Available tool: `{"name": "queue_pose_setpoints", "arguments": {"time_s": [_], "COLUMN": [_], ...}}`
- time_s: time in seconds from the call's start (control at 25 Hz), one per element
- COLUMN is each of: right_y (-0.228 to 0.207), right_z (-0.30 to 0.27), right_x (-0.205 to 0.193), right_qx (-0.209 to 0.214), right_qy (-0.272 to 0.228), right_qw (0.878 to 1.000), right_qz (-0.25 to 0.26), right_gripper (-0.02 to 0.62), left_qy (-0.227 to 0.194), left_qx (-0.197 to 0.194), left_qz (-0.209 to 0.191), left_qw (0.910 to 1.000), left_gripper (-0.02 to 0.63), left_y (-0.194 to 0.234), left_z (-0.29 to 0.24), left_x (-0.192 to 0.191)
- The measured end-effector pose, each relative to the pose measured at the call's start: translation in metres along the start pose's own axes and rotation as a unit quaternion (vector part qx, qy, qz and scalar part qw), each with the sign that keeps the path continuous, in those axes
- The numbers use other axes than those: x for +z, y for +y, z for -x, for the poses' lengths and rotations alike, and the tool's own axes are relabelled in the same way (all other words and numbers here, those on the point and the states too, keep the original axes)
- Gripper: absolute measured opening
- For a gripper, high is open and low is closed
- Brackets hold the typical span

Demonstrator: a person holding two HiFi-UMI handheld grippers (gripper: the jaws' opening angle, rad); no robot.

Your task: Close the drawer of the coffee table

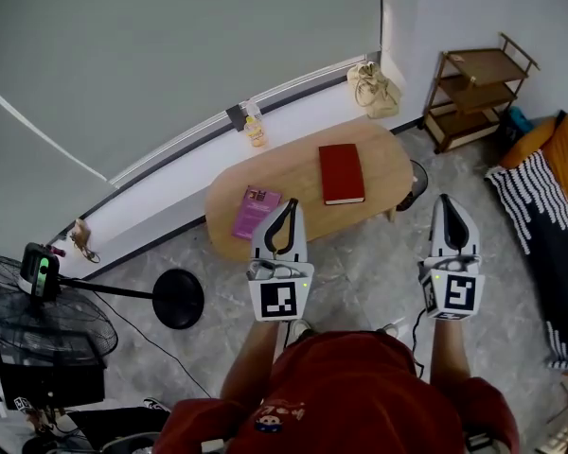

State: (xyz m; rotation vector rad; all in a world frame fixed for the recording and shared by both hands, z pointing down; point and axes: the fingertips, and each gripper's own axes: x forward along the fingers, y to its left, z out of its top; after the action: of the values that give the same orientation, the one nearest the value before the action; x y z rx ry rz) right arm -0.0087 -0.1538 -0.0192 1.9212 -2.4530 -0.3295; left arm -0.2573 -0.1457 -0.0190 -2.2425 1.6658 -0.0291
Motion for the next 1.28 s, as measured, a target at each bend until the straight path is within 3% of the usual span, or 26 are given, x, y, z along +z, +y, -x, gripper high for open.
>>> {"name": "queue_pose_setpoints", "arguments": {"time_s": [0.88,1.28], "right_y": [-0.007,-0.008], "right_z": [0.003,0.004], "right_x": [-0.013,-0.017], "right_qx": [-0.002,0.000], "right_qy": [0.012,0.015], "right_qw": [1.000,1.000], "right_qz": [-0.009,-0.010], "right_gripper": [-0.003,-0.002], "left_qy": [0.019,0.021], "left_qx": [0.003,-0.002], "left_qz": [0.017,0.007], "left_qw": [0.9997,0.9997], "left_gripper": [0.008,0.008], "left_y": [-0.013,-0.020], "left_z": [0.002,0.002], "left_x": [-0.010,-0.011]}}
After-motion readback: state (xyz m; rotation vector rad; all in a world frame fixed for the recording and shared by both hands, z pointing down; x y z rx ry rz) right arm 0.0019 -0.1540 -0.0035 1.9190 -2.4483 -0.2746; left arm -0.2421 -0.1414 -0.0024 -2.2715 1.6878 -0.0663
